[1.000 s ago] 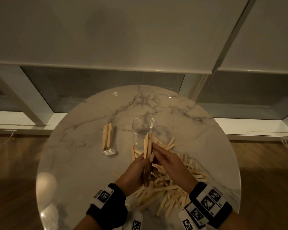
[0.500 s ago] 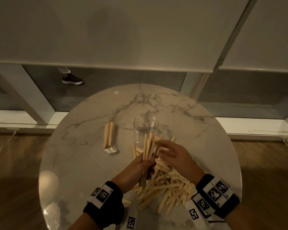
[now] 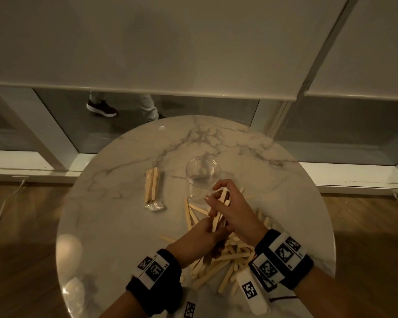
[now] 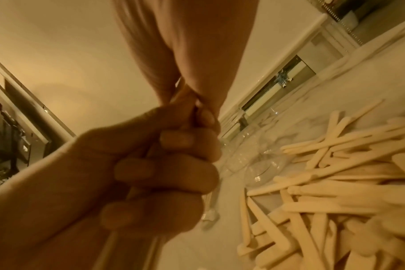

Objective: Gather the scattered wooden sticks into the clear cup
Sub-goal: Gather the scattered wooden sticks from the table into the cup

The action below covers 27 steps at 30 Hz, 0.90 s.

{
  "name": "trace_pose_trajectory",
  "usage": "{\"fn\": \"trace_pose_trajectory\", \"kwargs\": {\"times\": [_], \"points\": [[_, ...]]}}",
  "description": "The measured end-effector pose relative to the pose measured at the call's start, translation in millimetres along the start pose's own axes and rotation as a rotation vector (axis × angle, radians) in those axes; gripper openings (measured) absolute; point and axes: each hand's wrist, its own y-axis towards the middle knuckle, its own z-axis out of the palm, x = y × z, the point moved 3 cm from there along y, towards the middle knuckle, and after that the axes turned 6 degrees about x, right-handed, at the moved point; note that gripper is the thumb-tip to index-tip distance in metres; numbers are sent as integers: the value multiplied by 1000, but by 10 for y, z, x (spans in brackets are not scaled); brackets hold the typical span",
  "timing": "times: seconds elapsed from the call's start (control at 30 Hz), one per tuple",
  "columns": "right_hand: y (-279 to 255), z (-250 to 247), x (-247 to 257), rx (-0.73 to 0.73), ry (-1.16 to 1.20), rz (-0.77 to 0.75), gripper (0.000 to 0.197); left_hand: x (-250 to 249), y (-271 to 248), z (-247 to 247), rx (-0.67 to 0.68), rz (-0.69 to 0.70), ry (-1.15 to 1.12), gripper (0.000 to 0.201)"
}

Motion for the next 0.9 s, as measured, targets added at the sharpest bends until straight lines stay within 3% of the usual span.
{"fn": "trace_pose_trajectory", "kwargs": {"times": [0.1,0.2,0.3,0.37,0.47,0.53,0.6,0.73,0.9], "points": [[23,-22,12,-59,-25,-6,15,25,3,17,-42,-12,-77,11],[68,-131,99,-148,21,-72,34,110,-18,2,-89,-97,-102,27],[110,-216,207,-225,11,-155,46,158,-37,51,-101,-116,-187,18],[125,-178,221,-252,6,-167,42,129,-1,47,-154,-82,-278,12],[137,-61,166,-213,27,-151,18,45,80,-19,-220,-33,-326,20],[160,-15,163,-155,43,-134,8,-10,97,-46,-225,-8,-275,26],[228,-31,247,-138,58,-155,11,-65,80,-84,-262,27,-199,31],[510,-173,620,-212,-24,-296,10,-46,5,-268,-315,32,2,42],[937,-261,828,-342,-120,-437,11,295,-303,-566,-327,-97,242,15]]}}
